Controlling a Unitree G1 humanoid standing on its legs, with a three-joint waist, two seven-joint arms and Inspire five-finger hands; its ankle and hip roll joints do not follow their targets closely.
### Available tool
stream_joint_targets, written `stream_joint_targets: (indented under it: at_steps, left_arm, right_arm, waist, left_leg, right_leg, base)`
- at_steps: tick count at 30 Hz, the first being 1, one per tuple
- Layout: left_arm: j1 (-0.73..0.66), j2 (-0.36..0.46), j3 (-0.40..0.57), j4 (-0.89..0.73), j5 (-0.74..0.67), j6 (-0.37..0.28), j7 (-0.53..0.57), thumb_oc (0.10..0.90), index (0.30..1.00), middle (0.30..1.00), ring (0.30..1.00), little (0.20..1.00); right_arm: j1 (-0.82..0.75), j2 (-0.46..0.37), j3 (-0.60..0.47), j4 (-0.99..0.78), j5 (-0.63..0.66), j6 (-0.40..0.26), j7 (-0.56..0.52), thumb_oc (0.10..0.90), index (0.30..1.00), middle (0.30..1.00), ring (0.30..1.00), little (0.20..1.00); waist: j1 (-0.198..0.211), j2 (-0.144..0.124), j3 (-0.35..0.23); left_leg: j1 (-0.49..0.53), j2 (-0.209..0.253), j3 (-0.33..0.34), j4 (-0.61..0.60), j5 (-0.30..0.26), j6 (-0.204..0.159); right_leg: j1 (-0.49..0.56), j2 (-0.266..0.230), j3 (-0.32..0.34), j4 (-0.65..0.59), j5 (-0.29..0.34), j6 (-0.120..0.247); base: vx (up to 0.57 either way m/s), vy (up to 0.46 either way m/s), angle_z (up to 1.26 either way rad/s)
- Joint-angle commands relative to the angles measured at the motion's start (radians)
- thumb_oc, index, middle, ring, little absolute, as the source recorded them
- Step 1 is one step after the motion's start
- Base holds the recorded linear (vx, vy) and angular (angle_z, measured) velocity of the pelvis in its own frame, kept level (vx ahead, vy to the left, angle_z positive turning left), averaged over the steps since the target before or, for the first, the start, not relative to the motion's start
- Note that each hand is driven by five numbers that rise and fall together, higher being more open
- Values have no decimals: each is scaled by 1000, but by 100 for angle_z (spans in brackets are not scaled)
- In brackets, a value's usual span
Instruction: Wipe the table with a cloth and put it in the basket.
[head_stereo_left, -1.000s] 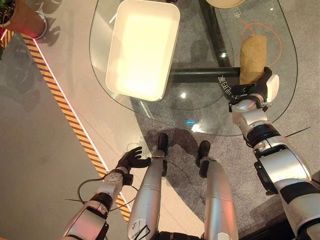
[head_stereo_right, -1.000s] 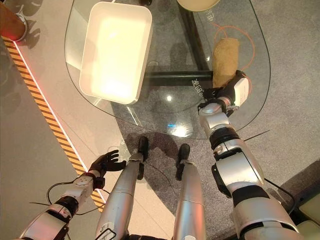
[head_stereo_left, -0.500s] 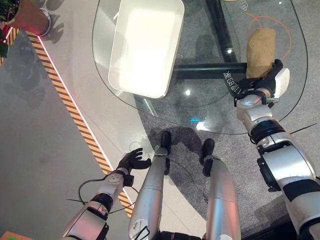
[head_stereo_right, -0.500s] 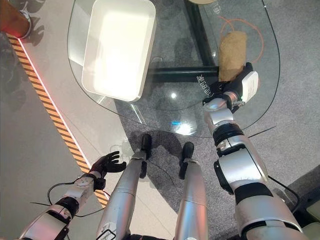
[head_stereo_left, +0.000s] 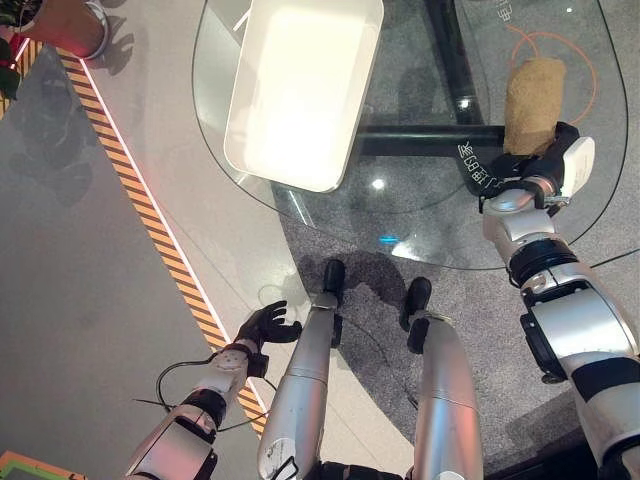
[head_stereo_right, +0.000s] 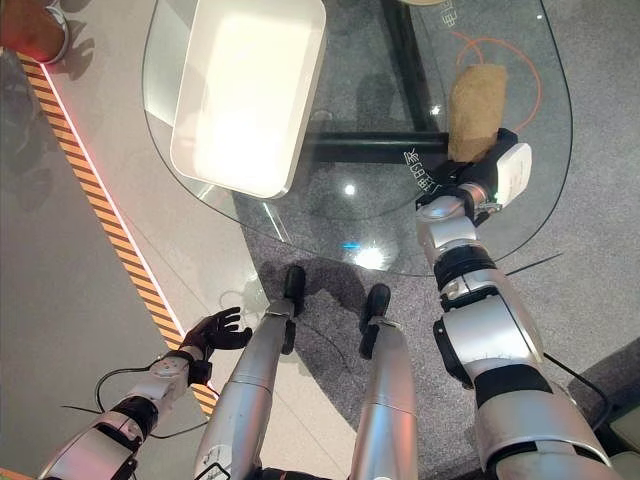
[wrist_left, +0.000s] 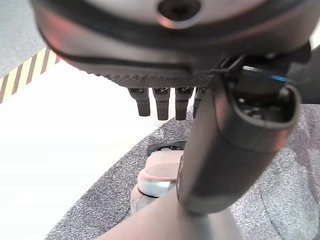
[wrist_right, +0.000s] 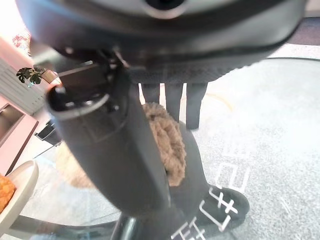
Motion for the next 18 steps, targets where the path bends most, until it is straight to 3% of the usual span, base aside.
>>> stream_joint_targets:
  at_steps: [1, 18]
  left_arm:
    - [133, -33, -36, 32, 14, 20, -8, 800, 900, 900, 900, 900]
    - [136, -32, -45, 27, 3, 15, -8, 800, 900, 900, 900, 900]
  right_arm:
    - [-84, -53, 58, 1, -52, -48, 7, 100, 300, 300, 300, 200]
    - [-88, -66, 65, 1, -69, -40, 2, 100, 300, 300, 300, 200]
  waist:
    - [4, 35, -21]
    - [2, 37, -21]
  left_leg:
    - [35, -38, 56, 32, -77, 79]
    - [30, -38, 60, 25, -73, 82]
  right_leg:
    - [35, 9, -14, -43, 33, 14]
    - [28, 10, -13, -53, 41, 17]
  base:
    - [0, 0, 0]
    - [0, 0, 0]
